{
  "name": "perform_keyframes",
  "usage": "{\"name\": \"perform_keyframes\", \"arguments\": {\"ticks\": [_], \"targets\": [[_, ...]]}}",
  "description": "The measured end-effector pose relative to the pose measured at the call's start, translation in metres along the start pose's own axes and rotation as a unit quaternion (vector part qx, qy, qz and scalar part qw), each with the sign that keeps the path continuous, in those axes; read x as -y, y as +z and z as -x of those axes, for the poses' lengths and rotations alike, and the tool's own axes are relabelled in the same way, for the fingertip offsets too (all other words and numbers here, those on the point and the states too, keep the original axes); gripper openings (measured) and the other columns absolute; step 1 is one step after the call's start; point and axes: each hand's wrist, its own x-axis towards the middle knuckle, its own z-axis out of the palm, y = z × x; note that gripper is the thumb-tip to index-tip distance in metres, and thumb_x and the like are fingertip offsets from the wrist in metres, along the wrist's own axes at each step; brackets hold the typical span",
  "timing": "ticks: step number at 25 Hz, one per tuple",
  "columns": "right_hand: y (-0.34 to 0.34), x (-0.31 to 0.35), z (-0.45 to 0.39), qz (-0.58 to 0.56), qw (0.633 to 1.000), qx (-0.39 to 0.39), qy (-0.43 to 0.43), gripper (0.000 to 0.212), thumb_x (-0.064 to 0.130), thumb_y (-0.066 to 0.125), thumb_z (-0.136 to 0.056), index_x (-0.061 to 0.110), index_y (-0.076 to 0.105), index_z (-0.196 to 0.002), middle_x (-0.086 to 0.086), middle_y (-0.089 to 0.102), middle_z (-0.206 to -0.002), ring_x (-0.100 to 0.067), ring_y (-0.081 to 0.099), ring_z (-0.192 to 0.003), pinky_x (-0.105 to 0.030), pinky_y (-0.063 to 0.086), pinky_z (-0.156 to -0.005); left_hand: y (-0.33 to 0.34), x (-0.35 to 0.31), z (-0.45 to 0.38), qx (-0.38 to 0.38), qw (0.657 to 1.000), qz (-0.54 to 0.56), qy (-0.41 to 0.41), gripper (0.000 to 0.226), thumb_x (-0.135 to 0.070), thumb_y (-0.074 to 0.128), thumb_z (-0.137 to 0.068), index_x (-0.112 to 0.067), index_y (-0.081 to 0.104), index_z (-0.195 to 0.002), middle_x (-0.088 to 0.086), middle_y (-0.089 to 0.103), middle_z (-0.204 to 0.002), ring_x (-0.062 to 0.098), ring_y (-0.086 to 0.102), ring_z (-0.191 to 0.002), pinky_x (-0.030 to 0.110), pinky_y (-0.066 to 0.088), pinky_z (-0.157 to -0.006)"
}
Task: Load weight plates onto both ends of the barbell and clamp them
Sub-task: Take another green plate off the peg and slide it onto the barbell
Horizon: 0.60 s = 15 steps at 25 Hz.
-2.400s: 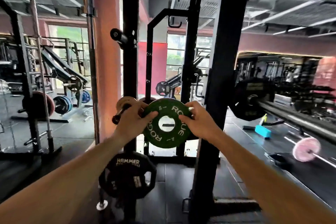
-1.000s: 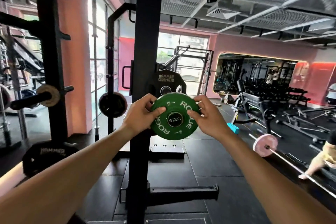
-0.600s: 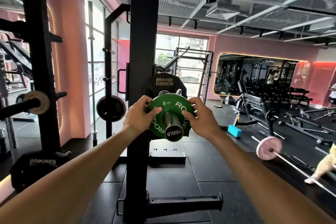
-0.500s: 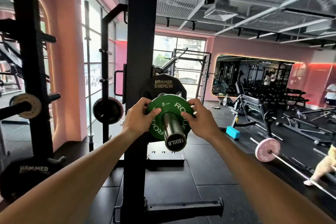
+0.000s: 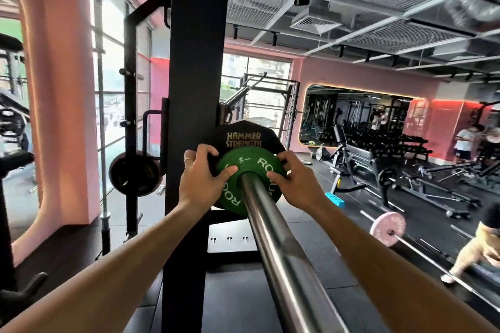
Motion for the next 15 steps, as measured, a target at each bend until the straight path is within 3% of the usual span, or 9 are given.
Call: {"name": "perform_keyframes", "arguments": {"ticks": [3, 5, 7, 12, 15], "targets": [[0.014, -0.009, -0.021, 0.048, 0.998, -0.043, 0.001, 0.036, 0.036, 0.07, -0.09, 0.024, 0.056, -0.121, -0.004, 0.058, -0.096, -0.02, 0.057, -0.082, -0.028, 0.04, -0.073, 0.011, 0.008, -0.017, -0.003, 1.0, -0.012, -0.011, 0.04, -0.039, 0.081, -0.081, -0.017, 0.05, -0.091, -0.001, 0.054, -0.086, 0.021, 0.05, -0.075, 0.034, 0.038, -0.067], [0.023, -0.012, -0.033, 0.064, 0.996, -0.065, 0.02, 0.041, 0.041, 0.071, -0.088, 0.025, 0.053, -0.122, -0.003, 0.061, -0.084, -0.021, 0.058, -0.076, -0.028, 0.039, -0.069, 0.018, 0.014, -0.027, 0.001, 1.0, -0.004, -0.024, 0.036, -0.038, 0.079, -0.083, -0.017, 0.05, -0.076, -0.004, 0.055, -0.068, 0.019, 0.051, -0.064, 0.032, 0.037, -0.059], [0.029, -0.012, -0.042, 0.055, 0.995, -0.069, 0.055, 0.046, 0.042, 0.072, -0.088, 0.02, 0.047, -0.12, -0.003, 0.063, -0.075, -0.024, 0.06, -0.073, -0.03, 0.04, -0.067, 0.022, 0.016, -0.033, 0.0, 0.999, -0.003, -0.04, 0.036, -0.037, 0.078, -0.084, -0.018, 0.052, -0.068, -0.005, 0.057, -0.063, 0.016, 0.054, -0.06, 0.026, 0.037, -0.056], [0.02, -0.001, -0.043, 0.031, 0.993, -0.008, 0.115, 0.035, 0.035, 0.071, -0.09, 0.017, 0.049, -0.111, -0.008, 0.066, -0.094, -0.028, 0.065, -0.092, -0.035, 0.048, -0.074, 0.012, 0.014, -0.03, 0.056, 0.998, 0.004, -0.041, 0.015, -0.031, 0.082, -0.08, -0.026, 0.068, -0.081, -0.009, 0.061, -0.069, 0.011, 0.061, -0.068, 0.021, 0.046, -0.062], [-0.006, 0.019, -0.023, -0.006, 0.992, 0.031, 0.121, 0.032, 0.04, 0.071, -0.088, 0.021, 0.059, -0.111, -0.006, 0.068, -0.103, -0.025, 0.066, -0.097, -0.036, 0.052, -0.082, -0.014, 0.003, -0.018, 0.1, 0.99, 0.056, -0.086, 0.023, -0.032, 0.084, -0.078, -0.027, 0.07, -0.096, -0.007, 0.067, -0.08, 0.015, 0.069, -0.081, 0.039, 0.063, -0.068]]}}
